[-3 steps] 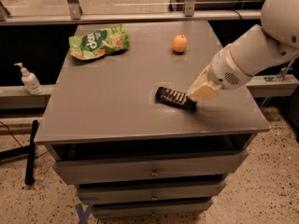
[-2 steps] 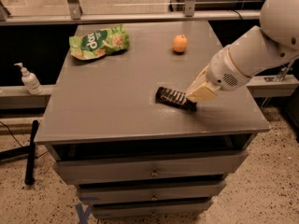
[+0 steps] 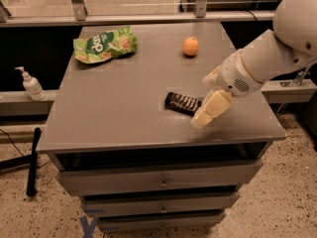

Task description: Move rxbar chocolate near orange

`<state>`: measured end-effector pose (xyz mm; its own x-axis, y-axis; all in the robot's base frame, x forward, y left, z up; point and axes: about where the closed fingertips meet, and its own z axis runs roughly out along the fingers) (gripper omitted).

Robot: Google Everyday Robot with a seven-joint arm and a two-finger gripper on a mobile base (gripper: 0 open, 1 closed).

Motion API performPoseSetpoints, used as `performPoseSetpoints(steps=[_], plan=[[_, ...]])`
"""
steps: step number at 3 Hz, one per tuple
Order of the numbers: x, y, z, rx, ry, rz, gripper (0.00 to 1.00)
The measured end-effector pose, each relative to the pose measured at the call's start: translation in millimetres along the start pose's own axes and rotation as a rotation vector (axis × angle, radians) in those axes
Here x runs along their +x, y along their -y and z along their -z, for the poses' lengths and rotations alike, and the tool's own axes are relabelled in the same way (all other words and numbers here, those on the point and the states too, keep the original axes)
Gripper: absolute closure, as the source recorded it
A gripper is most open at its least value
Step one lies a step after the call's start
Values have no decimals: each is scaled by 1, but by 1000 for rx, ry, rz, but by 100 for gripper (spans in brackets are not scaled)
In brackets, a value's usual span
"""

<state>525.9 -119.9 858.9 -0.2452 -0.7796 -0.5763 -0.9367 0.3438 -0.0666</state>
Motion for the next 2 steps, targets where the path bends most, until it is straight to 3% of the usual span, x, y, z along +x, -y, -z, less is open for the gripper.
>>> performPoseSetpoints(steps=[2], plan=[[5,0,-17,-15,12,-17,0]])
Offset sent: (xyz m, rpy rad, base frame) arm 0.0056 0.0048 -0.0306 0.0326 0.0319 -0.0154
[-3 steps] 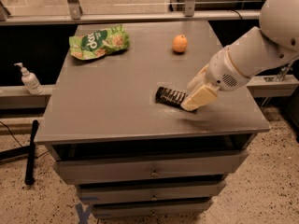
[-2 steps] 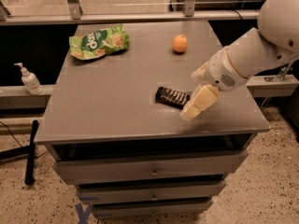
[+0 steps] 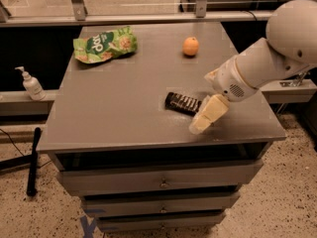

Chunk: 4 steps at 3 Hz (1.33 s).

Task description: Move rxbar chocolate near orange

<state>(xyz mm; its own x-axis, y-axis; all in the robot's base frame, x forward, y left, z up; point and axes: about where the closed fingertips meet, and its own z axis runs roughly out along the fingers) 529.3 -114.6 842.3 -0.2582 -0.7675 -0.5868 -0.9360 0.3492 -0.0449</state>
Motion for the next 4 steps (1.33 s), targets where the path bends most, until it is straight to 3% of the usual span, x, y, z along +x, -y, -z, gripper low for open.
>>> performPoseSetpoints(steps=[1,4], plan=[[2,0,-4,2,6,-2,18],[6,-3,-5,6,14,-12,87]])
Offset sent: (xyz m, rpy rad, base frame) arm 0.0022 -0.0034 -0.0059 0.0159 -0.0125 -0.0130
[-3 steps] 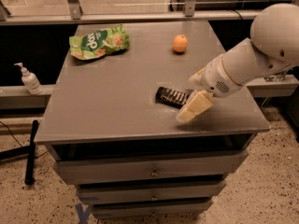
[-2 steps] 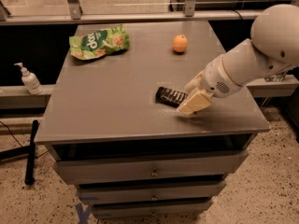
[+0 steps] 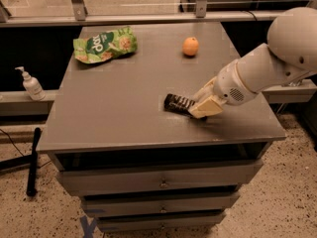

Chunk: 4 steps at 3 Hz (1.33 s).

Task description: Move rxbar chocolate near orange

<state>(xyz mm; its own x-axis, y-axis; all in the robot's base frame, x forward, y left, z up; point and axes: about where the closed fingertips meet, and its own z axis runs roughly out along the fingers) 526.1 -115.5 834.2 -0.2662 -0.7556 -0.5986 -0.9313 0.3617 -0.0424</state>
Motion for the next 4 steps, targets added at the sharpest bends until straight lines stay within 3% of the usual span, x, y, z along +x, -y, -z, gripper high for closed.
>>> performPoseSetpoints(steps=[1,3,4], plan=[[1,-1,2,3,0,-3,100],[-5,6,10,28,0,10,100],[-22,26,26,75,5,51,100]])
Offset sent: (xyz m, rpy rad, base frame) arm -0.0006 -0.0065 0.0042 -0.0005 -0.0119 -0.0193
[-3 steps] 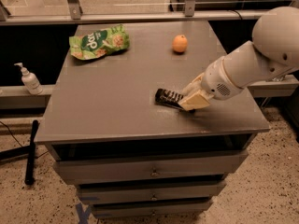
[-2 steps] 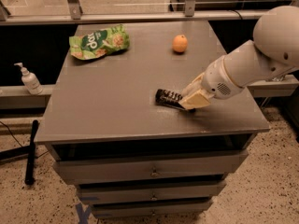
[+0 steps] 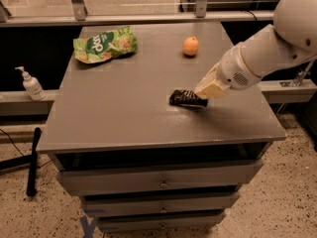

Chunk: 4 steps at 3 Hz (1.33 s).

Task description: Move rxbar chocolate near orange

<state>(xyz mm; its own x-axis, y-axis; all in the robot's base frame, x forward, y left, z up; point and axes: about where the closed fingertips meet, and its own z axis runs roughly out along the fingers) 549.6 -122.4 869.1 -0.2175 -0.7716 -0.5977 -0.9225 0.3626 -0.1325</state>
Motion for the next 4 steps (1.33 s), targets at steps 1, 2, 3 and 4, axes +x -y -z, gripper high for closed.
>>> performPoseSetpoints(steps=[1,2,3,4], plan=[[-17,23,14,48,2,45,100],[-29,47,25,94,-1,82,100],[-37,69,30,135,-6,115,100],[-29,71,30,133,-22,100,88]])
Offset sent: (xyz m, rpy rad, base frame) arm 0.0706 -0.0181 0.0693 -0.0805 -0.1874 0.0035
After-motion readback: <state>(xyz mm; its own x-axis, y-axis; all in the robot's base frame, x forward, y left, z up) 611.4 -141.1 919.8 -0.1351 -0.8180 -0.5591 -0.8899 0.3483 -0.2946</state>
